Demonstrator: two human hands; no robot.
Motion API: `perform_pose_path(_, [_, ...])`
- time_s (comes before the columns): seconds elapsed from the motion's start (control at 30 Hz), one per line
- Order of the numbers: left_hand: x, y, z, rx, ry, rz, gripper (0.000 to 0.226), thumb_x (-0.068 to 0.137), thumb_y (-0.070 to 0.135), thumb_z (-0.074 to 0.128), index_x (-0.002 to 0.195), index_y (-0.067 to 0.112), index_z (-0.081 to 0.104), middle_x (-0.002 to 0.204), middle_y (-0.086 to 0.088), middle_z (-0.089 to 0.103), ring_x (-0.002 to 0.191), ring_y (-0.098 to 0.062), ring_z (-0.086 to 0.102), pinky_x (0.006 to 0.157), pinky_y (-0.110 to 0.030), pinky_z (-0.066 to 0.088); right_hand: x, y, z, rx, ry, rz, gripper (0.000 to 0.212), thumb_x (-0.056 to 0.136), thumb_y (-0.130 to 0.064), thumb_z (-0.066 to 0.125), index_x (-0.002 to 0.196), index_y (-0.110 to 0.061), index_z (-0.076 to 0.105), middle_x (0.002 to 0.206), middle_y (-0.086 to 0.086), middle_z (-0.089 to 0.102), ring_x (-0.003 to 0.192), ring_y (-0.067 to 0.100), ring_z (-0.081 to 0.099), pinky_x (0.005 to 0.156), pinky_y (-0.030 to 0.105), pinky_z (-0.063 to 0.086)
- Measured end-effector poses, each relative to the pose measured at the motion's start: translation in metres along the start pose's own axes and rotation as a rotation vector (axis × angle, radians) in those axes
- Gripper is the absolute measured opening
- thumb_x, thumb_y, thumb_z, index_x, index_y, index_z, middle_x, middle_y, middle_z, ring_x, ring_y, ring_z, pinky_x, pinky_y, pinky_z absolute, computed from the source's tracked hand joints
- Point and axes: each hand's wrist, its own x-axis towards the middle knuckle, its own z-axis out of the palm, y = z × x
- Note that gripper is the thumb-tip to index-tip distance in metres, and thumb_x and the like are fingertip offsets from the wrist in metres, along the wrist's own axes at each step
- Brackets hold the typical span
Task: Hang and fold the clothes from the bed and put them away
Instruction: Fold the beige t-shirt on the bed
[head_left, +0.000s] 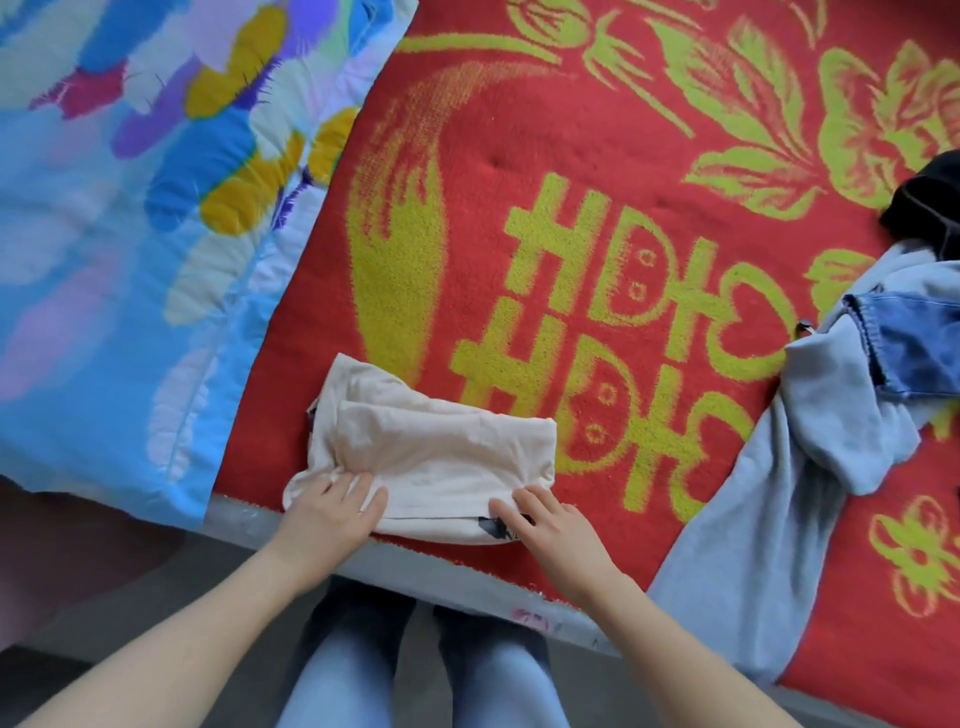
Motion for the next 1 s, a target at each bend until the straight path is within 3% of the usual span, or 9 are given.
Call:
perform_pose_path(0.1, [-0.011, 0.011, -0.006, -0.036, 0.025, -0.046, 0.031, 0.069, -0.004, 0.039, 0.084, 0.004, 0.065, 0.075, -0.015, 0.07, 0.059, -0.025, 0.066, 0.052, -0.028, 0.054, -0.002, -0.003, 0.004, 0.029, -0.046, -0.031, 0.083, 0.029, 0.0, 0.075, 0.104, -0.024, 0.048, 0.084, -0.003, 0.058, 0.078, 0.02, 0.06, 0.032, 0.025, 0.039])
perform_pose_path(0.23, [-0.029, 0.032, -0.024, -0.024, 0.047, -0.123, 0.029, 0.07, -0.004, 0.038, 0.095, 0.007, 0.047, 0.075, -0.011, 0.069, 0.057, -0.022, 0.065, 0.049, -0.024, 0.05, 0.001, 0.009, -0.006, 0.031, 0.033, -0.201, 0.061, 0.044, 0.004, 0.069, 0.098, -0.02, 0.054, 0.081, 0.0, 0.057, 0.073, 0.022, 0.057, 0.043, 0.027, 0.043])
perform_pose_path(0.4, [-0.047, 0.051, -0.065, -0.004, 0.08, -0.315, 0.033, 0.072, -0.004, 0.037, 0.1, 0.007, 0.048, 0.075, -0.006, 0.069, 0.054, -0.02, 0.063, 0.048, -0.023, 0.049, 0.008, 0.011, -0.052, -0.023, 0.154, -0.408, 0.043, 0.066, 0.006, 0.047, 0.101, -0.016, 0.061, 0.086, 0.003, 0.059, 0.076, 0.024, 0.058, 0.054, 0.029, 0.049])
perform_pose_path(0.57, [-0.056, 0.069, -0.118, 0.078, 0.197, -0.567, 0.032, 0.078, -0.001, 0.04, 0.088, 0.006, 0.069, 0.072, -0.005, 0.069, 0.056, -0.018, 0.066, 0.049, -0.024, 0.049, 0.031, -0.012, -0.137, -0.172, 0.309, -0.705, 0.034, 0.069, 0.003, 0.061, 0.097, -0.013, 0.072, 0.085, 0.006, 0.066, 0.08, 0.025, 0.065, 0.056, 0.029, 0.052])
perform_pose_path(0.63, [-0.06, 0.079, -0.142, 0.1, 0.257, -0.69, 0.025, 0.085, 0.001, 0.037, 0.095, 0.006, 0.06, 0.073, -0.006, 0.069, 0.055, -0.019, 0.066, 0.048, -0.024, 0.049, 0.049, -0.032, -0.181, -0.227, 0.39, -0.859, 0.03, 0.079, 0.0, 0.049, 0.092, -0.011, 0.073, 0.08, 0.008, 0.066, 0.078, 0.026, 0.066, 0.055, 0.03, 0.052])
perform_pose_path(0.7, [-0.066, 0.088, -0.163, 0.115, 0.293, -0.807, 0.028, 0.075, 0.002, 0.039, 0.1, 0.006, 0.051, 0.076, -0.009, 0.071, 0.056, -0.019, 0.067, 0.048, -0.023, 0.051, 0.067, -0.058, -0.223, -0.306, 0.455, -1.041, 0.019, 0.08, -0.001, 0.058, 0.09, -0.01, 0.073, 0.077, 0.009, 0.064, 0.075, 0.026, 0.065, 0.055, 0.03, 0.051])
perform_pose_path(0.77, [-0.075, 0.095, -0.187, 0.139, 0.331, -0.932, 0.037, 0.066, 0.006, 0.039, 0.1, 0.005, 0.053, 0.08, -0.013, 0.072, 0.055, -0.02, 0.068, 0.048, -0.024, 0.051, 0.079, -0.094, -0.262, -0.385, 0.509, -1.21, 0.017, 0.086, -0.003, 0.057, 0.088, -0.01, 0.072, 0.076, 0.009, 0.064, 0.075, 0.025, 0.065, 0.055, 0.03, 0.051])
perform_pose_path(0.87, [-0.088, 0.101, -0.218, 0.22, 0.383, -1.09, 0.041, 0.064, 0.007, 0.038, 0.09, 0.002, 0.069, 0.077, -0.013, 0.073, 0.05, -0.019, 0.066, 0.045, -0.02, 0.048, 0.089, -0.152, -0.305, -0.421, 0.625, -1.408, 0.04, 0.098, -0.005, 0.034, 0.086, -0.011, 0.072, 0.073, 0.008, 0.063, 0.073, 0.025, 0.065, 0.054, 0.03, 0.051])
perform_pose_path(1.0, [-0.126, 0.117, -0.252, 0.334, 0.45, -1.265, 0.027, 0.066, 0.01, 0.055, 0.083, 0.004, 0.075, 0.075, -0.009, 0.073, 0.051, -0.02, 0.067, 0.044, -0.022, 0.05, 0.08, -0.237, -0.339, -0.414, 0.754, -1.699, 0.03, 0.094, -0.006, 0.046, 0.082, -0.012, 0.074, 0.074, 0.01, 0.067, 0.074, 0.026, 0.068, 0.054, 0.03, 0.052])
